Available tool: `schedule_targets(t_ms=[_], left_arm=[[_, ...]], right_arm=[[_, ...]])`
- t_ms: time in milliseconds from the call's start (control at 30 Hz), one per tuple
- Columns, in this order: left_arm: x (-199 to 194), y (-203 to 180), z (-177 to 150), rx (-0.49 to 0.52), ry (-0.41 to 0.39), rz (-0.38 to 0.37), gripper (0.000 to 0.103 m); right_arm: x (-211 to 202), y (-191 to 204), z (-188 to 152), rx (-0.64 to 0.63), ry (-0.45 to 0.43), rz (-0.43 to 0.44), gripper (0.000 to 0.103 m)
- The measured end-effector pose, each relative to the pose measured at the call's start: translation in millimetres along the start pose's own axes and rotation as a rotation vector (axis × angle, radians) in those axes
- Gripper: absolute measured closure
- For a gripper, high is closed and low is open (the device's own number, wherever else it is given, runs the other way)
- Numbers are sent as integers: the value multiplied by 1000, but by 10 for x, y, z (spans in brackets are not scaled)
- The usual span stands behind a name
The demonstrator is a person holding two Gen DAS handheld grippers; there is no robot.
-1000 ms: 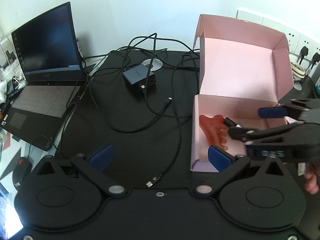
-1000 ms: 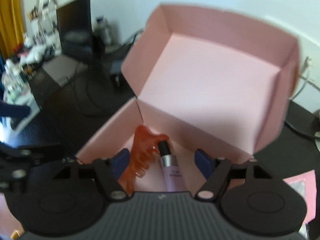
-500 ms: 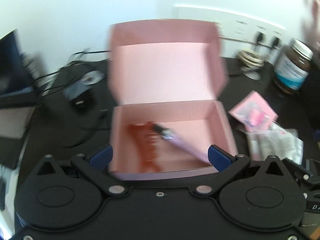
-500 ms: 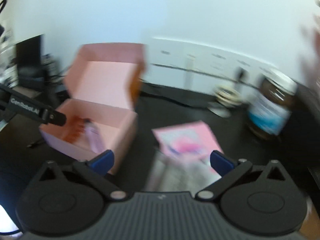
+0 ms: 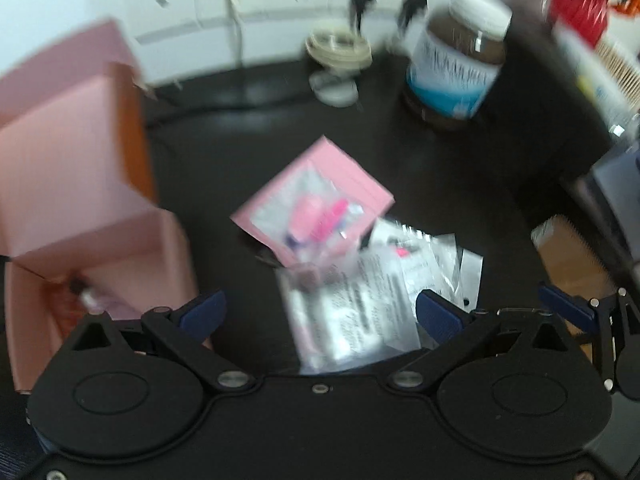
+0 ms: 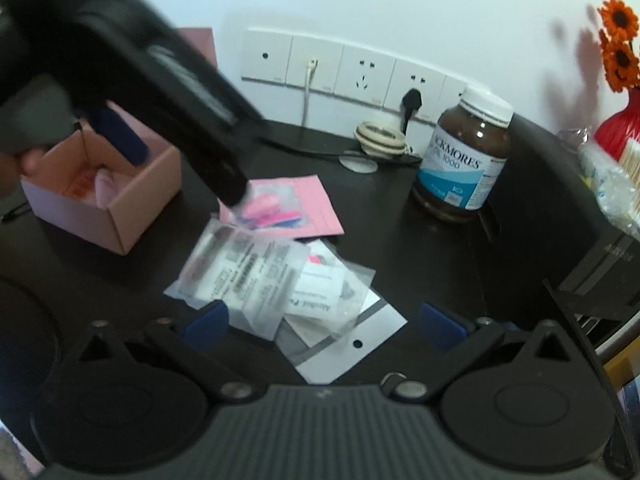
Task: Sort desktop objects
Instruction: 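Move the left gripper over the pink zip bag on the item pile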
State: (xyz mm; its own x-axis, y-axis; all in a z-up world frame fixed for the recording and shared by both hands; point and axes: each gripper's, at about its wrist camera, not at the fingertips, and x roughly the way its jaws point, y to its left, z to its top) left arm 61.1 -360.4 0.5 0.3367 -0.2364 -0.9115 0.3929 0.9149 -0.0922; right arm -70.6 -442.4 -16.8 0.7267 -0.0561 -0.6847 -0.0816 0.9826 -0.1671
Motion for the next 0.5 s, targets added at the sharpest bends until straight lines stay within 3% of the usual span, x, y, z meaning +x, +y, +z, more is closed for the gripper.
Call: schedule_targets(t_ms=[167, 333, 500], left_arm=[[295, 13, 84, -50, 92, 12, 4], [465, 64, 91, -56, 120, 30, 6], [593, 36, 41, -50, 141, 33, 11]], right_arm=[[155, 65, -3, -73, 13, -12, 2], [207, 26, -27, -17, 15, 28, 2], [265, 24, -69, -51, 31, 34, 3]])
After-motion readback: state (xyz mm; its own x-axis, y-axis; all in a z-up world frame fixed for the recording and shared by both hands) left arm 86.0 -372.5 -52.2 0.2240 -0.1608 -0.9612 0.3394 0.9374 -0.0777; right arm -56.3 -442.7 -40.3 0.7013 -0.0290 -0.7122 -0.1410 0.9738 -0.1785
